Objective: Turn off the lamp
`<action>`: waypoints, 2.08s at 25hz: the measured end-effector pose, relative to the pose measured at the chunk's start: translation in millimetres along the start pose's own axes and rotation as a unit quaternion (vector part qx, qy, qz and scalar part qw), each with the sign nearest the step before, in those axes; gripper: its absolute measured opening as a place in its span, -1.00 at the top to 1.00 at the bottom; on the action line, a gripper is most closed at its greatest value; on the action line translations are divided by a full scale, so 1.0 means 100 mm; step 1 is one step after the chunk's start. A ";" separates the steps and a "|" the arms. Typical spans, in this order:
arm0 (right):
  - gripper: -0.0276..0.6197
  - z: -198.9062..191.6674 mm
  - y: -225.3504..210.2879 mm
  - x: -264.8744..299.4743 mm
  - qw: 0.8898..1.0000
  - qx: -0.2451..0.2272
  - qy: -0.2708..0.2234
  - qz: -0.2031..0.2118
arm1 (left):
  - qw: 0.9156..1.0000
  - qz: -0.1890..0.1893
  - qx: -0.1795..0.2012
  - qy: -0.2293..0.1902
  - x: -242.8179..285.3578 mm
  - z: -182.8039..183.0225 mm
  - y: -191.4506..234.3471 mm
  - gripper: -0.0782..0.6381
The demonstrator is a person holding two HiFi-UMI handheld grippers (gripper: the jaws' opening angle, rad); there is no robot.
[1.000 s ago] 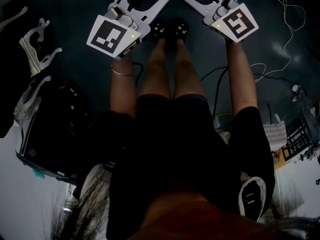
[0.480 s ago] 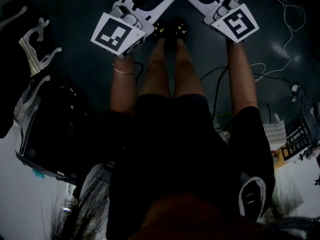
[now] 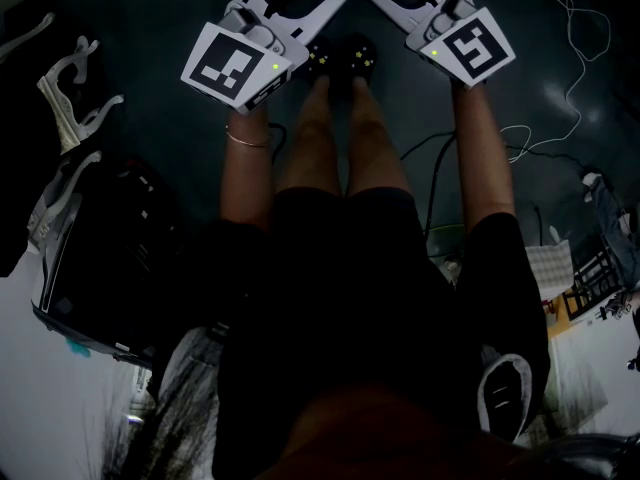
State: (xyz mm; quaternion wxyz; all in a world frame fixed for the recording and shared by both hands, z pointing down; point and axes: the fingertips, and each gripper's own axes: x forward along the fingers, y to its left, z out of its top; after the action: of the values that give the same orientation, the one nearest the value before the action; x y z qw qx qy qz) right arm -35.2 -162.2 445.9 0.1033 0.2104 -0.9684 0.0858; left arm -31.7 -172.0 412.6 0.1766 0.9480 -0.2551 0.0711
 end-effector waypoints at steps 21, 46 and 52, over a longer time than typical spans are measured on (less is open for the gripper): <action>0.73 -0.66 0.17 -0.01 0.999 0.011 0.049 0.009 | 0.999 -0.022 -0.019 0.027 0.11 -0.47 -0.07 0.52; 0.73 -1.38 0.21 0.06 0.993 0.043 0.114 0.000 | 0.996 -0.045 -0.045 0.057 0.26 -1.04 0.04 0.52; 0.73 -1.50 0.31 0.09 0.990 0.025 0.135 0.017 | 0.995 -0.044 -0.047 0.079 0.36 -1.13 0.08 0.52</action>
State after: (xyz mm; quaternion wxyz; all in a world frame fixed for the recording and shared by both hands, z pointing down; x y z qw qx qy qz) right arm -31.8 -106.1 588.5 0.2261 0.1830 -0.9466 0.1394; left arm -10.2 -152.8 527.9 0.2437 0.9403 -0.2017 0.1255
